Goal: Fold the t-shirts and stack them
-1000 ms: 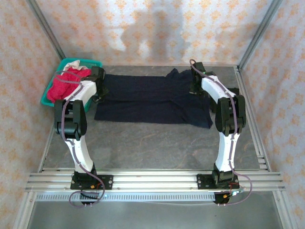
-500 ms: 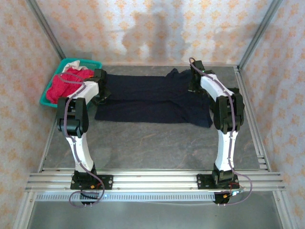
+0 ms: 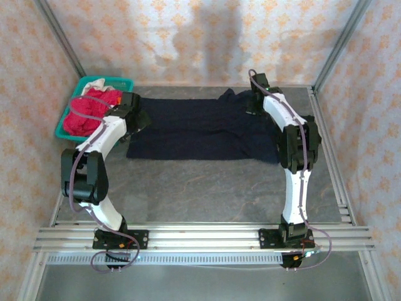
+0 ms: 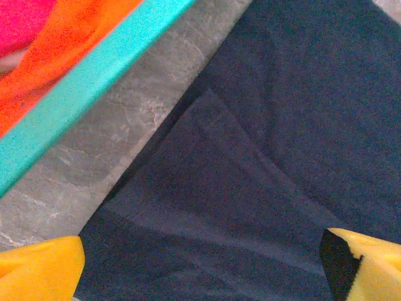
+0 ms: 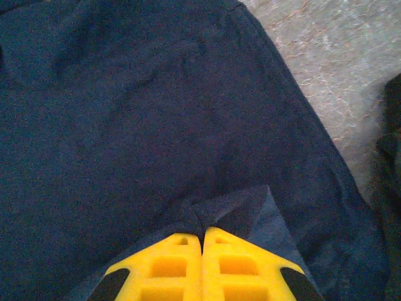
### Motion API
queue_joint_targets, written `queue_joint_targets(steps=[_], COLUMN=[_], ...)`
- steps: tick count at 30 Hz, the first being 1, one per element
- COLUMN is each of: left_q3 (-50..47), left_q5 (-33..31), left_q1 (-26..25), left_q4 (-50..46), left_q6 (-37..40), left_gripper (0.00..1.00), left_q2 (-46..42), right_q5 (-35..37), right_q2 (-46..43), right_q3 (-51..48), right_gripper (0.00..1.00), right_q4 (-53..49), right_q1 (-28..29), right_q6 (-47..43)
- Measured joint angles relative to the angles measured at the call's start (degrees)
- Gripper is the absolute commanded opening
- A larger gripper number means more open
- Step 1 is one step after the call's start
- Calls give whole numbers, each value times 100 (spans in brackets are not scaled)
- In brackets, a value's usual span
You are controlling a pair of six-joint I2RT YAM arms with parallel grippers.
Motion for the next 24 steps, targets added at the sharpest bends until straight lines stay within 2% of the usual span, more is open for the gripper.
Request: queue_joint_targets(steps=[8,12,13,17,18,21,24], left_q3=[-72,-72,-79,-304,-404,-706,-949], left_q5=[20,44,50,125,155,197,232], left_q1=[-81,-249,-297,-527,-577,-680,-715], left_q4=[24,68,90,304,348,455,525], left_q6=[2,-24,-48,-138,-177,-275,-369], left_gripper=[95,94,94,94,94,94,95], left_q2=[79,81,81,81,81,83,83], right_q5=[-131,-210,-227,-256,-254,-205,-50], right_q2=[184,186,186,184,153,-313,-1318], right_q3=[28,37,52,83,20,-717,-1961], right_gripper=[1,8,15,56,62,67,67], right_q4=[-13,57,70,122,199,492,789], right_q1=[-9,-15,-15,-15,-15,-15,-20], right_q6=[-26,-96,-114,-186,-179,-118,-7])
